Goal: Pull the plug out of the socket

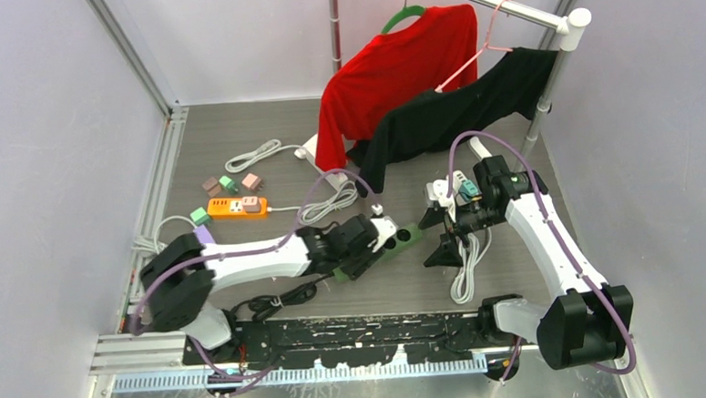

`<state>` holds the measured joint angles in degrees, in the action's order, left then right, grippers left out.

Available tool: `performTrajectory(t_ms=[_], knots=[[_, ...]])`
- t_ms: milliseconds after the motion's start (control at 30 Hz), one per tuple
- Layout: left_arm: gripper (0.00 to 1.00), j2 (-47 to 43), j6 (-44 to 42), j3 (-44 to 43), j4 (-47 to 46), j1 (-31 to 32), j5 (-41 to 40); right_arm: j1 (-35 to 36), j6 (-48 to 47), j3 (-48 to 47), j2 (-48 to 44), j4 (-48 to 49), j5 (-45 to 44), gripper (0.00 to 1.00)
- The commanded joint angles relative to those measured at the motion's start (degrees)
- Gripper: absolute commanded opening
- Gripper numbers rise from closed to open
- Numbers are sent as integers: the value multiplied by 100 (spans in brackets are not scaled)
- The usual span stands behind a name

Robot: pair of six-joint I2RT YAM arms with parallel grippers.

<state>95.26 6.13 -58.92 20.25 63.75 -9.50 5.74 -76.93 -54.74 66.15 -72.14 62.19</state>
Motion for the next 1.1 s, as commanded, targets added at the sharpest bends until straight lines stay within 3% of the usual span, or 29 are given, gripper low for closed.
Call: performTrajectory(t_ms=[0, 267, 533, 767, 1067], knots=[[0, -1410, 343, 616, -500, -17, -560, -29, -139, -24, -23, -77, 109, 100], [0, -3548, 643, 1522, -704, -276, -1067, -29, -158, -39, -20, -85, 91, 100], [0, -4957, 1033, 1641, -220, -1506, -1098, -26, -165, -42, -25, -106, 83, 100], [0, -5074, 1268, 1244, -22, -3109, -881, -29, -200, -45, -50, -128, 89, 100], [0, -4377, 2236, 1199, -815, -5103, 327, -29, -265, -46, -86, -198, 116, 100]])
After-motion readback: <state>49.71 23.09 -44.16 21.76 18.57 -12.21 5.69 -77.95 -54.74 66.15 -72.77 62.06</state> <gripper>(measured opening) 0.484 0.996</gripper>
